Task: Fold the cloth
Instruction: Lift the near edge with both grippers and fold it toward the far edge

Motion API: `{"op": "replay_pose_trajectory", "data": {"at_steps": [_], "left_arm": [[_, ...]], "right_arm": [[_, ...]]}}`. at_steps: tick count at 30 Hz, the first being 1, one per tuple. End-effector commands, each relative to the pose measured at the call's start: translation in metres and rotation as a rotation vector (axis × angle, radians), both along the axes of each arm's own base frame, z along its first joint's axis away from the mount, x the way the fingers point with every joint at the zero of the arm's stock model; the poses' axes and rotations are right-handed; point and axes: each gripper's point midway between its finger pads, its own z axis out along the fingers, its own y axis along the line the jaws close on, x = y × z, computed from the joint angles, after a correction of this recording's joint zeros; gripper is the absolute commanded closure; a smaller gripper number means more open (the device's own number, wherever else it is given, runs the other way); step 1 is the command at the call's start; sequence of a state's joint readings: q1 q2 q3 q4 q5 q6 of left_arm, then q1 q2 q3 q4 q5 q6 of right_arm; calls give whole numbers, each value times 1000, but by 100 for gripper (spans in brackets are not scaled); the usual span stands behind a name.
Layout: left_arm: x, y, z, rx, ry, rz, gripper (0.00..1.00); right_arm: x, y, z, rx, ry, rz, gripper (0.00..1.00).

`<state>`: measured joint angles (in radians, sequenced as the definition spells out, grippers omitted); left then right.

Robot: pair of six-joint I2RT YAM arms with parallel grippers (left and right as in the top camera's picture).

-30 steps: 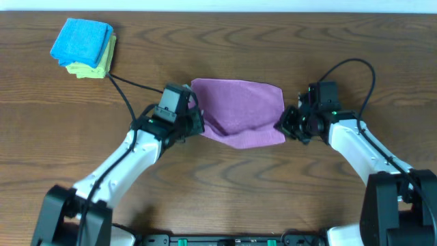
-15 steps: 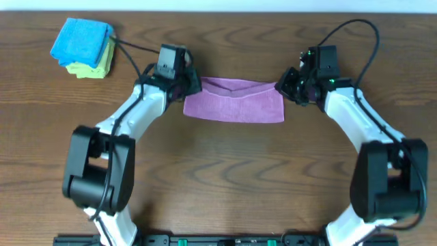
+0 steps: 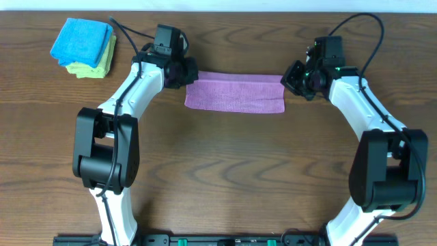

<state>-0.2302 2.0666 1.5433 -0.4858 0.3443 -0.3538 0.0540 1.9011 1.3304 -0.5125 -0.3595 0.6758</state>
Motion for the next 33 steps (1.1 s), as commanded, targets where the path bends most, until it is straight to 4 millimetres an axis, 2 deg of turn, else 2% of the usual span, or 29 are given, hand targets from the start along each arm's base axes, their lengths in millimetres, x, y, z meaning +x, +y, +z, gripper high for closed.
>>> {"op": "replay_pose_trajectory", "data": {"at_steps": [1, 5, 12, 13, 14, 15, 16, 17, 18, 19, 20, 21, 22, 23, 24, 25, 28, 31, 33], "left_arm": [[-1, 5, -1, 25, 1, -29, 94], [-10, 8, -6, 39, 45, -27, 94], [-15, 13, -10, 69, 68, -16, 95], [-15, 13, -10, 69, 70, -16, 77], [-17, 14, -10, 71, 76, -16, 41], [-21, 15, -10, 74, 92, -17, 10], [-25, 17, -10, 78, 109, -15, 4], [-30, 19, -9, 83, 124, -17, 5], [-33, 21, -6, 89, 127, -28, 4], [-33, 21, -2, 92, 119, -34, 5], [-31, 21, 4, 89, 100, -38, 8], [-28, 20, 12, 86, 66, -51, 15], [-23, 18, 22, 86, 23, -65, 32], [-18, 16, 32, 84, -23, -79, 60], [-13, 15, 41, 82, -63, -87, 84], [-9, 13, 46, 81, -89, -90, 94], [2, 10, 50, 97, -147, -97, 94], [15, 22, 29, 268, -176, -38, 94], [19, 22, 17, 339, -180, -26, 94]], "right_arm": [[-3, -5, -1, -22, 14, 10, 98], [-12, -5, -6, -24, 54, 12, 98], [-22, -4, -10, -27, 101, 18, 98], [-25, -3, -11, -27, 113, 19, 88], [-27, -3, -12, -28, 125, 19, 70], [-30, -4, -13, -31, 135, 26, 51], [-33, -4, -14, -38, 141, 42, 45], [-36, -4, -15, -41, 151, 49, 35], [-37, -4, -15, -42, 154, 50, 32], [-37, -5, -14, -41, 152, 49, 37], [-35, -5, -12, -41, 141, 47, 52], [-30, -5, -8, -39, 115, 48, 86], [-26, -2, -2, -28, 89, 52, 98], [-19, 1, 5, -12, 50, 59, 98], [-13, 3, 12, -10, 10, 62, 98], [-8, 4, 17, -11, -18, 65, 98], [4, 11, 24, -57, -104, 108, 98], [13, 6, 15, -268, -142, 87, 99], [16, 5, 15, -367, -162, 67, 98]]}}
